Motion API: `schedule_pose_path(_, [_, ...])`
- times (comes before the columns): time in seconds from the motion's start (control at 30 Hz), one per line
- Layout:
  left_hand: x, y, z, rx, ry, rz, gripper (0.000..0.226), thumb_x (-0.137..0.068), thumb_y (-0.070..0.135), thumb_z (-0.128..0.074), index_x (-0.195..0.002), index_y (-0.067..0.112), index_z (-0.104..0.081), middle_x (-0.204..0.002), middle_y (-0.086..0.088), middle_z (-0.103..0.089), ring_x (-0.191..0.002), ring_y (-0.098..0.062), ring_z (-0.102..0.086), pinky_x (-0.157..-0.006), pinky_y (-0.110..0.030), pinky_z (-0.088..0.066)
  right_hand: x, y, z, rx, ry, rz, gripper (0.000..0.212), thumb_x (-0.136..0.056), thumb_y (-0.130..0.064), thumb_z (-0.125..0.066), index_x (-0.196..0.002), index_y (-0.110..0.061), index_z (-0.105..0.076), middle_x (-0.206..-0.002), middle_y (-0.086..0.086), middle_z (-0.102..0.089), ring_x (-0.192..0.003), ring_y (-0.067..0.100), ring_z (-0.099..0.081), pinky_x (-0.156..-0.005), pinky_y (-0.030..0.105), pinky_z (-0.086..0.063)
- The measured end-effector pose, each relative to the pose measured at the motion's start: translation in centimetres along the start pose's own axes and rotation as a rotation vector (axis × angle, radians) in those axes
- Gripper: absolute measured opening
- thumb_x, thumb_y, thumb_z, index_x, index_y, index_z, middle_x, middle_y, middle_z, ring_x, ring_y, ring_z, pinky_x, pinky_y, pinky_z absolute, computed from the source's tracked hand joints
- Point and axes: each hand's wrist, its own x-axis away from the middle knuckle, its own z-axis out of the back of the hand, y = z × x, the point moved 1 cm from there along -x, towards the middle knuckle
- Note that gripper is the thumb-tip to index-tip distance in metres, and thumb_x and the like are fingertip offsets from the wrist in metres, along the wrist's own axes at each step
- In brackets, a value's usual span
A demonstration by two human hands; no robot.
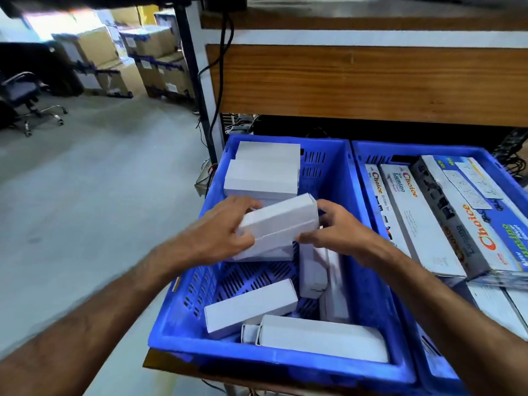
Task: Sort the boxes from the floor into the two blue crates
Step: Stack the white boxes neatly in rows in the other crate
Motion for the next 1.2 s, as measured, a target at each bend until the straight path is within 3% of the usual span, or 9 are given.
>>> schedule_pose_path(0.07, [0.4,0.0,-0.7,-0.228,0.091,-0.118,0.054,-0.083,0.014,-0.064,-0.135,0.017,-0.053,-0.12,-0.001,-0.056,-0.116,-0.021,-0.051,-0.099,-0.039,-0.044,-0.2,0.0,-0.1,-0.108,-0.063,-0.004,0.065,-0.075,-0.009,-0.089,-0.13,-0.022,-0.057,-0.115,0.007,-0.073,-0.1,0.016,-0.072,-0.084,0.031,-0.062])
schedule_pose_path(0.2, [0.0,-0.6,-2.3,-0.583,0.115,-0.125,0.056,-0.076,0.016,-0.064,-0.13,0.019,-0.051,-0.116,-0.003,-0.05,-0.103,-0.026,-0.051,-0.084,-0.042,-0.044,-0.6,-0.1,-0.8,-0.236,-0.171,-0.078,0.087,-0.054,-0.046,-0.1,-0.13,-0.033,-0.06,-0.119,0.002,-0.069,-0.103,0.014,-0.072,-0.091,0.029,-0.059])
schedule_pose_path(0.33, [-1.8,-0.9,-4.0,-0.838,0.123,-0.028,0.061,-0.07,0.007,-0.069,-0.122,0.015,-0.038,-0.115,-0.008,-0.046,-0.096,-0.028,-0.051,-0.071,-0.038,-0.036,-1.8,0.1,-2.5,-0.197,-0.147,-0.082,0.063,-0.064,-0.025,-0.098,-0.118,-0.032,-0.065,-0.108,0.006,-0.069,-0.09,0.013,-0.07,-0.079,0.024,-0.059])
schedule_pose_path(0.47, [-3.0,-1.8,-5.4,-0.898,0.041,0.055,0.075,-0.07,0.006,-0.077,-0.125,0.015,-0.026,-0.12,-0.009,-0.046,-0.102,-0.027,-0.055,-0.071,-0.037,-0.038,-3.9,0.4,-4.0,-0.075,-0.114,-0.022,0.068,-0.067,-0.01,-0.094,-0.121,-0.027,-0.056,-0.103,0.0,-0.064,-0.078,0.006,-0.065,-0.061,0.018,-0.052])
schedule_pose_path(0.6, [-3.8,-2.6,-6.0,-0.86,-0.118,0.121,0.064,-0.086,0.018,-0.072,-0.134,0.011,-0.032,-0.128,-0.01,-0.048,-0.109,-0.029,-0.061,-0.072,-0.039,-0.041,-5.6,1.2,-4.8,0.29,-0.131,0.09,0.068,-0.07,-0.013,-0.088,-0.123,-0.029,-0.048,-0.126,-0.002,-0.04,-0.105,0.013,-0.049,-0.07,0.015,-0.041])
schedule_pose_path(0.7, [-4.6,-2.5,-6.1,-0.862,-0.162,0.146,0.061,-0.089,0.025,-0.072,-0.135,0.01,-0.033,-0.128,-0.011,-0.049,-0.109,-0.031,-0.063,-0.067,-0.041,-0.04,-6.2,1.8,-5.7,0.355,-0.139,0.1,0.067,-0.07,-0.006,-0.084,-0.12,-0.03,-0.047,-0.13,-0.002,-0.034,-0.111,0.014,-0.046,-0.071,0.011,-0.041])
schedule_pose_path(0.87, [-6.1,-2.9,-6.9,-0.902,-0.172,0.241,0.076,-0.08,0.036,-0.084,-0.133,0.011,-0.035,-0.127,-0.012,-0.052,-0.107,-0.03,-0.065,-0.068,-0.038,-0.043,-5.6,2.1,-7.1,0.643,0.085,0.158,0.061,-0.075,-0.017,-0.082,-0.125,-0.029,-0.05,-0.132,0.005,-0.034,-0.115,0.027,-0.051,-0.088,0.04,-0.054])
schedule_pose_path(1.03, [-6.7,-3.1,-7.0,-1.001,-0.138,0.231,0.077,-0.074,0.037,-0.086,-0.128,0.012,-0.037,-0.119,-0.009,-0.056,-0.096,-0.021,-0.066,-0.063,-0.032,-0.042,-4.5,1.6,-7.6,0.83,0.146,0.177,0.059,-0.083,-0.028,-0.08,-0.131,-0.024,-0.047,-0.132,0.009,-0.035,-0.111,0.031,-0.054,-0.08,0.044,-0.054])
schedule_pose_path(1.2, [-6.4,-2.8,-7.0,-1.05,-0.116,0.239,0.076,-0.078,0.047,-0.082,-0.127,0.012,-0.036,-0.115,-0.006,-0.054,-0.093,-0.017,-0.064,-0.061,-0.031,-0.041,-2.6,0.2,-7.1,0.922,0.206,0.214,0.072,-0.086,-0.036,-0.076,-0.144,-0.019,-0.037,-0.139,0.011,-0.034,-0.124,0.03,-0.046,-0.083,0.042,-0.053])
